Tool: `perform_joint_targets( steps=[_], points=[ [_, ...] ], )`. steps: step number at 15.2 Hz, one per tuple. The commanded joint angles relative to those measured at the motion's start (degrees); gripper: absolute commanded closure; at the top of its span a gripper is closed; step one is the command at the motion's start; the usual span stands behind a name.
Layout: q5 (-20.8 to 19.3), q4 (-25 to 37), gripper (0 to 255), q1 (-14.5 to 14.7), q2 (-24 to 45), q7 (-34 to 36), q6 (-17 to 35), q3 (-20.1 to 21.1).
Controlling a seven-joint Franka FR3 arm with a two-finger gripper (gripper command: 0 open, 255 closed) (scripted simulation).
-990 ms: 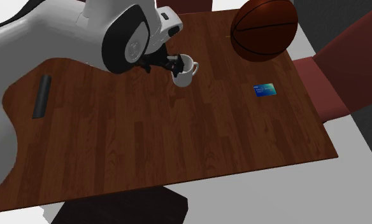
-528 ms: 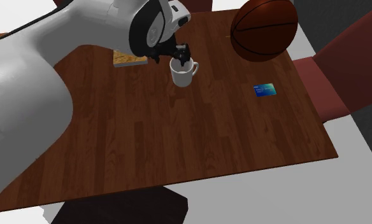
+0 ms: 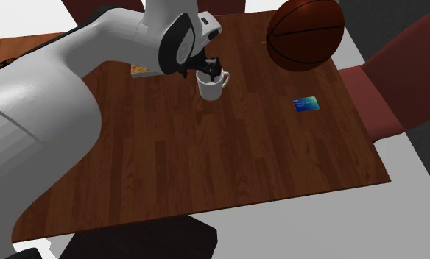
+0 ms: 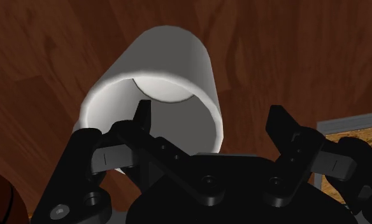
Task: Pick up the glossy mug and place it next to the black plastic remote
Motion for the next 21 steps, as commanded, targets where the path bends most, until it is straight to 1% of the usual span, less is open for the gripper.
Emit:
perform_joint_targets(
  steps=[1, 5, 6, 15, 21],
  points=[
    [0.0, -0.1, 0, 0.0, 0.1, 0.0, 0.1, 0.0],
    [0.0, 0.0, 0, 0.0, 0.1, 0.0, 0.1, 0.0],
    [0.0, 0.0, 255, 0.0, 0.1, 0.0, 0.1, 0.0],
    [0.0, -0.1, 255, 0.0, 0.1, 0.0, 0.1, 0.0],
    [0.1, 3.3, 255, 0.0, -0.8, -0.2, -4.1, 0.0]
  ],
)
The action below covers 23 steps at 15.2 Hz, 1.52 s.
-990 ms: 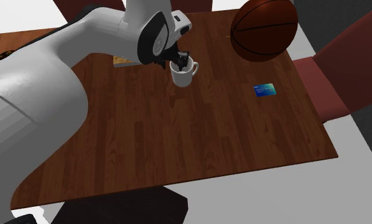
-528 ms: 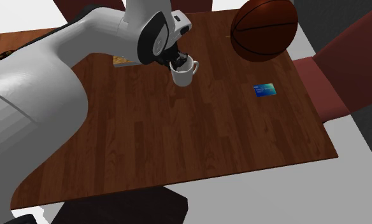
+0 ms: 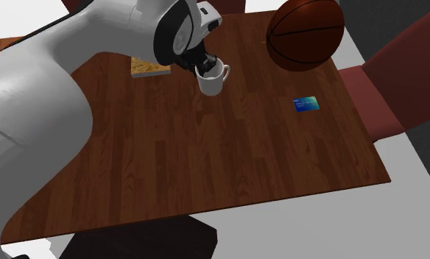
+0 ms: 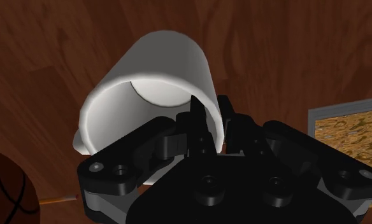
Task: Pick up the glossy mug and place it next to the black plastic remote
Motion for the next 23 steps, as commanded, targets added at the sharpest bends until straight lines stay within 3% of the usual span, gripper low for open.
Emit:
perform_joint_targets(
  steps=[1, 23],
  points=[
    [0.0, 1.5, 255, 0.0, -0.1, -0.1, -1.5, 0.0],
    [0.2, 21.0, 255, 0.2, 1.6, -0.8, -19.3, 0.1]
  ],
)
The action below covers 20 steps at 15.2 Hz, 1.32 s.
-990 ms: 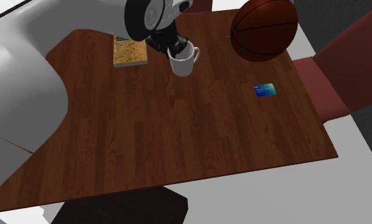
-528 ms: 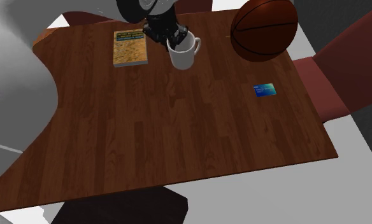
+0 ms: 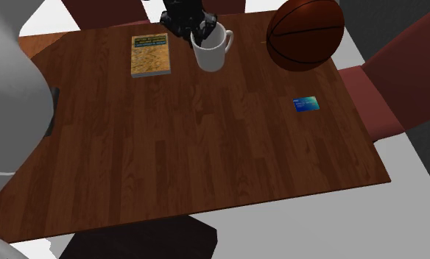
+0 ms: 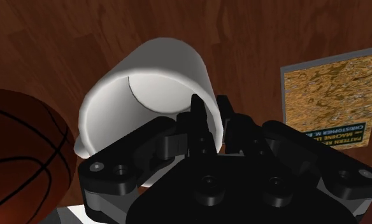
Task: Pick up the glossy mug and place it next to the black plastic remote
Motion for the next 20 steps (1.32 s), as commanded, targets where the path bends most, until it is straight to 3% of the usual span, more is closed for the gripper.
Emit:
perform_joint_targets(
  steps=[1, 4, 11, 20],
  points=[
    [0.0, 3.0, 255, 0.0, 0.8, -0.1, -2.1, 0.0],
    [0.0, 6.8, 255, 0.1, 1.9, -0.2, -4.9, 0.0],
    [-1.5, -8.8, 255, 5.2, -7.7, 7.8, 0.6, 2.4],
    [-3.2, -19.5, 255, 11.4, -14.3, 19.1, 3.9, 6.8]
  ],
)
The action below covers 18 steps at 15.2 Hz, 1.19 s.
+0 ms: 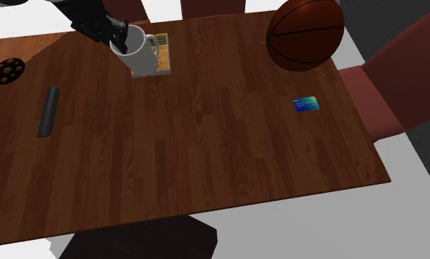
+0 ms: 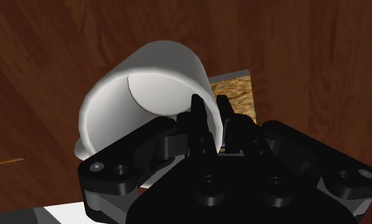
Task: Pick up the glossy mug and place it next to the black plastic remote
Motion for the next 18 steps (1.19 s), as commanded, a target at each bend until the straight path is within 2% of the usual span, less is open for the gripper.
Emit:
perform_joint_targets(
  steps=[1, 9, 18],
  points=[
    [-0.4, -1.7, 255, 1.4, -0.9, 2.7, 0.6, 1.1],
    [-1.9, -5.0, 255, 7.0, -2.2, 13.4, 1.4, 5.8],
    [-4.7, -3.0, 255, 13.8, 1.0, 26.0, 0.6, 11.1]
  ],
)
